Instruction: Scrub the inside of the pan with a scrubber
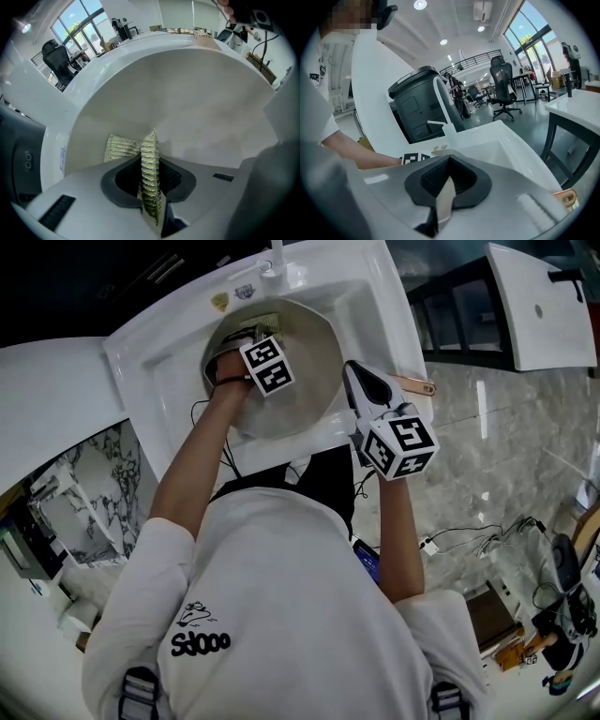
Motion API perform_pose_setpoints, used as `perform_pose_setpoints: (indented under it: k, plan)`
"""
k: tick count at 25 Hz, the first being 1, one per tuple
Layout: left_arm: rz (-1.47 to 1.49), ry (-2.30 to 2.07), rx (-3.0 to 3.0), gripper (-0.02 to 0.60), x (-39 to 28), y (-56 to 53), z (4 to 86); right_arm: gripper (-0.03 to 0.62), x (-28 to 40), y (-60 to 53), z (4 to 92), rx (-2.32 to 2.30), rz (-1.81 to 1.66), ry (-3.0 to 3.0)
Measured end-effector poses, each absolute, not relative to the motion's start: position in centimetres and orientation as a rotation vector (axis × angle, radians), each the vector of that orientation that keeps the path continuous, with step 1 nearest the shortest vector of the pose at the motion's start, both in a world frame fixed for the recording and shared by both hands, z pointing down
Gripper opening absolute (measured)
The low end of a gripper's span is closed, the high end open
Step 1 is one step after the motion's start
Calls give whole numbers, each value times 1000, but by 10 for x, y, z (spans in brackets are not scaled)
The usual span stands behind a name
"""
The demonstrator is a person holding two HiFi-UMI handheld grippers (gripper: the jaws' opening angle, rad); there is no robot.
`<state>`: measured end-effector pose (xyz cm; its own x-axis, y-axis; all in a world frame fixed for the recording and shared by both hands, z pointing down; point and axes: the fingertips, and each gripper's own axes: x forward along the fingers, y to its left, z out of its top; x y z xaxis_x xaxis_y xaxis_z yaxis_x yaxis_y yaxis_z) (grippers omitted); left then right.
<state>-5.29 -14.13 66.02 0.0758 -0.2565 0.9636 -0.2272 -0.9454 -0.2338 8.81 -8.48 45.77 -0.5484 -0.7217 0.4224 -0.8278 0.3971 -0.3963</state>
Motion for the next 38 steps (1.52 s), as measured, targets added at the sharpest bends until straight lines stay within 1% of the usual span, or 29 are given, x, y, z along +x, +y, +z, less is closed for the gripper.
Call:
perform_pose_setpoints:
  k: [6, 23, 35, 38]
  plan:
    - [-2076, 471, -2395, 66, -51, -129, 657, 9, 90, -79, 458, 1391, 834, -2451]
    - [-2207, -66, -2721, 65, -27, -12, 641, 9, 81, -64, 454, 1378, 798, -2459]
    - [-2203, -324, -2858, 66, -14, 19, 643, 9, 83, -57, 450, 1407, 762, -2434]
    - [-2177, -458, -2952, 66, -12, 28, 635, 9, 81, -56, 449, 1406, 758, -2435]
